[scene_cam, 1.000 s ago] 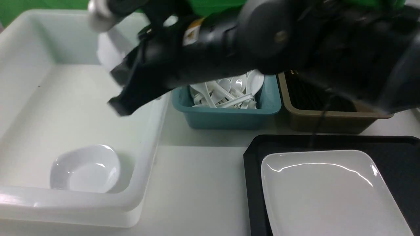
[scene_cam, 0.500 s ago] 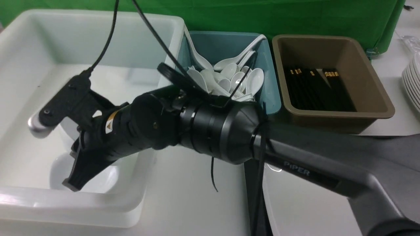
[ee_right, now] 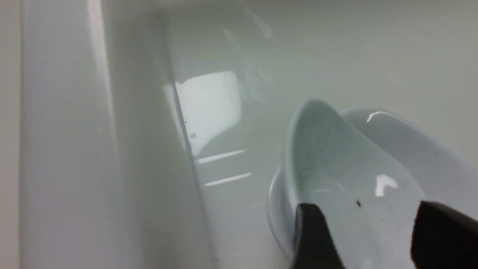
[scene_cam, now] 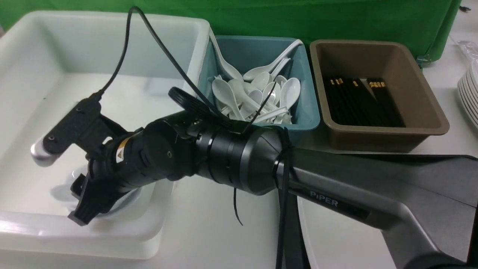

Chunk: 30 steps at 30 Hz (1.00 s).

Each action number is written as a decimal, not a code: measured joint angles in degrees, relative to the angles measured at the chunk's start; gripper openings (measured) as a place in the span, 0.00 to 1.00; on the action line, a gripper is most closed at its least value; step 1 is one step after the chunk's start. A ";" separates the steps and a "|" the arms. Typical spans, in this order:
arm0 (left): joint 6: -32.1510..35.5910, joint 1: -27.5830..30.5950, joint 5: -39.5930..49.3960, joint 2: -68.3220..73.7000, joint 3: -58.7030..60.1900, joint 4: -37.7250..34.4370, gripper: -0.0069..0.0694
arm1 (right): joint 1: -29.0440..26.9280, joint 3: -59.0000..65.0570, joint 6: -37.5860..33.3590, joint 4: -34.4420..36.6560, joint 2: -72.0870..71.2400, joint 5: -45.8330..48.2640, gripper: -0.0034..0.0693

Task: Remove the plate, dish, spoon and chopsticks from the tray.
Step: Use the right arm to put the small plate into the large storage box on the left, then use the right arm to grab a plate from the dinner plate

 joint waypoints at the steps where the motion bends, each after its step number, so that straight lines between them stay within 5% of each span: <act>1: 0.04 0.00 0.00 0.00 0.00 0.00 0.10 | 0.00 0.00 0.68 -0.06 -0.51 0.74 0.63; 8: 2.23 0.00 1.04 0.00 0.00 0.00 0.10 | -0.51 0.00 3.54 -3.37 -9.21 12.59 0.62; 12: 5.58 0.00 3.86 0.00 0.00 -0.24 0.10 | -4.95 -0.07 12.66 -16.87 -18.21 27.15 0.33; 15: 8.54 0.00 4.93 0.00 0.24 -1.23 0.10 | -12.87 0.19 18.19 -25.63 -24.34 37.82 0.13; 20: 12.02 0.00 5.18 0.00 1.58 -5.31 0.10 | -31.53 6.92 20.92 -28.89 -33.68 45.99 0.07; 21: 12.82 0.00 5.17 0.00 2.23 -6.99 0.10 | -40.63 13.63 21.00 -27.79 -37.92 45.94 0.07; 22: 12.83 0.00 5.17 0.05 2.29 -7.21 0.10 | -41.53 15.16 21.00 -27.61 -38.32 45.94 0.07; 25: 13.94 0.00 4.83 0.19 2.44 -8.51 0.10 | -57.27 30.88 20.96 -22.82 -44.80 44.97 0.08; 30: 15.72 0.00 4.58 0.30 2.44 -10.21 0.10 | -68.95 48.99 15.93 -10.09 -46.85 38.37 0.32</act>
